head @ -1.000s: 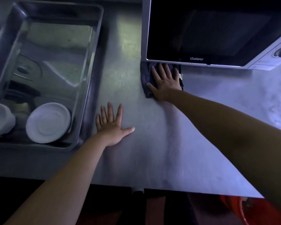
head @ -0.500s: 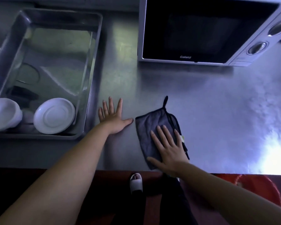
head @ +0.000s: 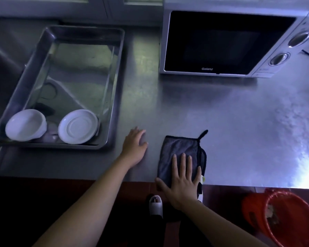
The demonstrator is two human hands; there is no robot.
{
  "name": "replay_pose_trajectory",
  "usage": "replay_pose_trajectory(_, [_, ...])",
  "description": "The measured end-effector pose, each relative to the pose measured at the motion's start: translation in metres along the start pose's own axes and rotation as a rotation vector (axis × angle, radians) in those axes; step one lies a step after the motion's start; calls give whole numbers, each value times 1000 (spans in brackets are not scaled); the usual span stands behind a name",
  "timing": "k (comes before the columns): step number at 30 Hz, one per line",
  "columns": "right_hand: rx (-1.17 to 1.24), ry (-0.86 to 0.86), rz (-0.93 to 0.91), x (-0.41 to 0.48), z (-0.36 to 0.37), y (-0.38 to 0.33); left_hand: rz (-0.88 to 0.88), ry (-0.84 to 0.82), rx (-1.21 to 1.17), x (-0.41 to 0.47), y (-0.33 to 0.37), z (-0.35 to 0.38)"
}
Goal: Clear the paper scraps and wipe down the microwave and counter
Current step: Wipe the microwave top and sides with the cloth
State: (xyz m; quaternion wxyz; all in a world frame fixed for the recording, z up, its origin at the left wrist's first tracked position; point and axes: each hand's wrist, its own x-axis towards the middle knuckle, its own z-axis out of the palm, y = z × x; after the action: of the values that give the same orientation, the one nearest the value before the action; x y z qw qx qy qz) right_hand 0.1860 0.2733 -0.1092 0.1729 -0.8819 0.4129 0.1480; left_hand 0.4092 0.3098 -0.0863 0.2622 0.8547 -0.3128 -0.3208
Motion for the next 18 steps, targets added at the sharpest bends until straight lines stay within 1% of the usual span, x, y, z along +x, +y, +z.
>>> replay_pose_trajectory(1, [32, -5, 44, 11, -3, -9, 5, 42, -128, -16, 0, 0])
replay_pose_trajectory(2, [77, -3, 87, 25, -9, -18, -2, 83, -203, -31, -1, -1])
replay_pose_trajectory(3, [129, -5, 127, 42, -16, -27, -11, 114, -222, -44, -4, -3])
replay_pose_trajectory(6, [267, -24, 262, 102, -46, -51, 24, 174, -164, -81, -22, -2])
replay_pose_trajectory(9, [289, 21, 332, 176, -86, -64, 100, 229, 44, -107, -54, 3])
replay_pose_trajectory(12, [218, 17, 256, 240, -116, -71, 168, 179, 185, -120, -83, 8])
replay_pose_trajectory(14, [111, 10, 173, 270, -127, -70, 171, 143, 237, -117, -95, 12])
replay_pose_trajectory(16, [-19, 24, 63, 289, -132, -69, 169, 127, 251, -108, -98, 16])
replay_pose_trajectory(18, [-109, 45, -90, 295, -128, -79, 168, 127, 247, -103, -98, 17])
